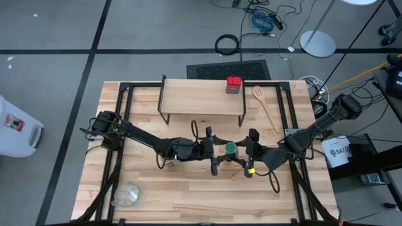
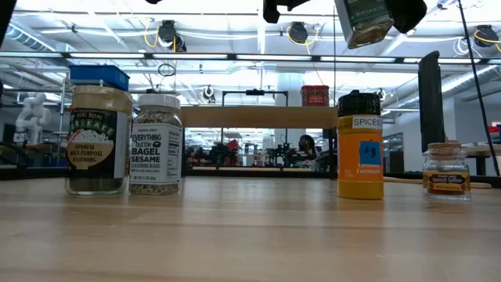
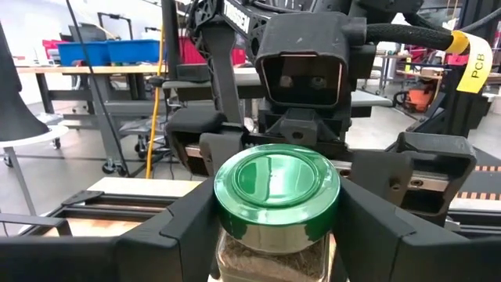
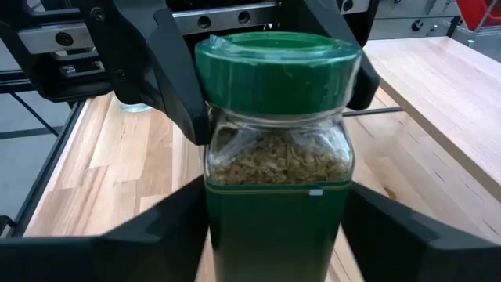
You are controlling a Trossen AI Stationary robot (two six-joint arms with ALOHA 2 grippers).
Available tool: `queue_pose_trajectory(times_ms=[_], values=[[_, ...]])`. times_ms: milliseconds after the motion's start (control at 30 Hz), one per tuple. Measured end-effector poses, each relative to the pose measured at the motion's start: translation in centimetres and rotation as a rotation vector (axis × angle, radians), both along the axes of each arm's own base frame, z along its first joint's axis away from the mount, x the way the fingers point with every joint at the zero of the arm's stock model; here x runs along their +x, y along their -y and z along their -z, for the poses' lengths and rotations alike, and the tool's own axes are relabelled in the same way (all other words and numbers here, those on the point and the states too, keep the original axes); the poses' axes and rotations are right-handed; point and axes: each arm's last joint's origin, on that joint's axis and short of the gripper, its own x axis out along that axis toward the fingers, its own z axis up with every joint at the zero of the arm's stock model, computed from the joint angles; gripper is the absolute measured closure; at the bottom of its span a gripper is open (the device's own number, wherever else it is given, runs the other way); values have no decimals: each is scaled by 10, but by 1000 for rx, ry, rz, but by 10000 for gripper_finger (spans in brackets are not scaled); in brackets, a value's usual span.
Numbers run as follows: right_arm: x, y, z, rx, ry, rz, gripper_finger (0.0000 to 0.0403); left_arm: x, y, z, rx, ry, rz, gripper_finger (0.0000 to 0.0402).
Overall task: Shelf spices
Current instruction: Put the black seasoning bottle in the center of the table and put the green seasoning bottle beside the black seasoning bottle
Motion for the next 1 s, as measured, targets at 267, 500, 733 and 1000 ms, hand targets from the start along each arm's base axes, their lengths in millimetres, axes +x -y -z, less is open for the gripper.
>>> queue_pose_trajectory(times_ms=[267,500,733,1000], values=[[0,0,1,-5,-11,-20,219,0,0,0,30,-5,-1,180],[-2,-3,0,7,-17,-44,219,-1,5,-1,86,6,77,88],[-17,-5,-8,62,2,-56,218,-9,6,-4,56,-117,94,33],[-42,-14,-12,140,-31,-108,218,-23,-18,2,-84,-393,1,32]])
